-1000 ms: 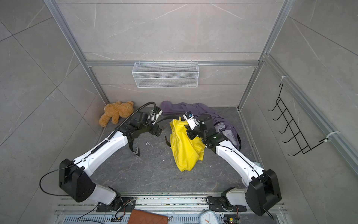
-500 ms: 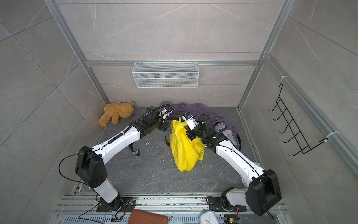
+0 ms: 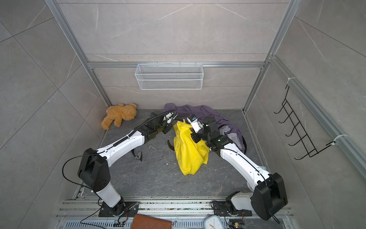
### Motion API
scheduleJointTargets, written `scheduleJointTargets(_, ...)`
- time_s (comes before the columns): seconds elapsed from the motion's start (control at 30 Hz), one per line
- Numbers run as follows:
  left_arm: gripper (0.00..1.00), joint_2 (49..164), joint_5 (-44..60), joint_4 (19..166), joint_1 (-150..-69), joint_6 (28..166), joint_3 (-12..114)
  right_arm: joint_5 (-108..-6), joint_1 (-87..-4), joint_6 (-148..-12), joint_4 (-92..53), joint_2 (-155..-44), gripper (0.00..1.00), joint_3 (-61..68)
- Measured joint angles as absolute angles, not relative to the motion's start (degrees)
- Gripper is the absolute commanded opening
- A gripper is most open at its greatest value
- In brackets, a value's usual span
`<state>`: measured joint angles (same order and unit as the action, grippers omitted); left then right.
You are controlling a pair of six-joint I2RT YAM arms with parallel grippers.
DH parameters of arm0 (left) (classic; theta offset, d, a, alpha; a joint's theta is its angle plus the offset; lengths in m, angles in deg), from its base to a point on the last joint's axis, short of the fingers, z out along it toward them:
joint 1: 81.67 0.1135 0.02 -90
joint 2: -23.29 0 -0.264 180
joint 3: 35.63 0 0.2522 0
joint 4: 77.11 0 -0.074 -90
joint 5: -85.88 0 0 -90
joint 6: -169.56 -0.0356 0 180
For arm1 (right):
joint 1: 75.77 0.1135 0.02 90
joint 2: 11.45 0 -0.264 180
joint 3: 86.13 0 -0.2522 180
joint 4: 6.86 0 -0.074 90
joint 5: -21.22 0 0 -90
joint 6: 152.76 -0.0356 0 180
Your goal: Remove the belt from the trousers
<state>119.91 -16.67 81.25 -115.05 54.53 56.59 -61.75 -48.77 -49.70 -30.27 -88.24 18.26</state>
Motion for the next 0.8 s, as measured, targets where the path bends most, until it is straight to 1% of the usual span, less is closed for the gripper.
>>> scheduleJointTargets(0.07, 0.00, 118.16, -17.66, 80.18, -111.27, 56.60, 55.52, -62.56, -48.99, -50.09, -30.27, -88.38, 0.00, 18.26)
scheduleJointTargets(0.23, 0.00, 112.06, -21.05, 76.38, -95.66, 63.31, 54.49, -64.35, -50.47, -51.43, -30.29, -88.40, 0.00, 18.26)
scheduleJointTargets(0.37, 0.00, 107.86, -25.42, 73.69, -86.48, 66.72, 54.49, -65.53, -51.74, -52.52, -30.29, -88.40, 0.00, 18.26)
scheduleJointTargets(0.47, 0.00, 105.00, -26.99, 71.68, -83.23, 68.60, 54.29, -65.64, -51.92, -52.87, -30.29, -88.40, 0.00, 18.26)
scheduleJointTargets(0.63, 0.00, 99.89, -26.95, 70.39, -81.13, 69.76, 51.19, -65.33, -51.92, -53.17, -30.29, -88.38, 0.00, 18.26)
scheduleJointTargets(0.77, 0.00, 98.22, -25.99, 69.54, -78.51, 69.80, 51.17, -64.48, -51.90, -53.59, -30.27, -88.38, 0.00, 18.26)
scheduleJointTargets(0.8, 0.00, 97.98, -26.34, 69.34, -76.82, 70.02, 51.34, -64.83, -52.05, -53.79, -30.53, -88.38, 0.00, 18.26)
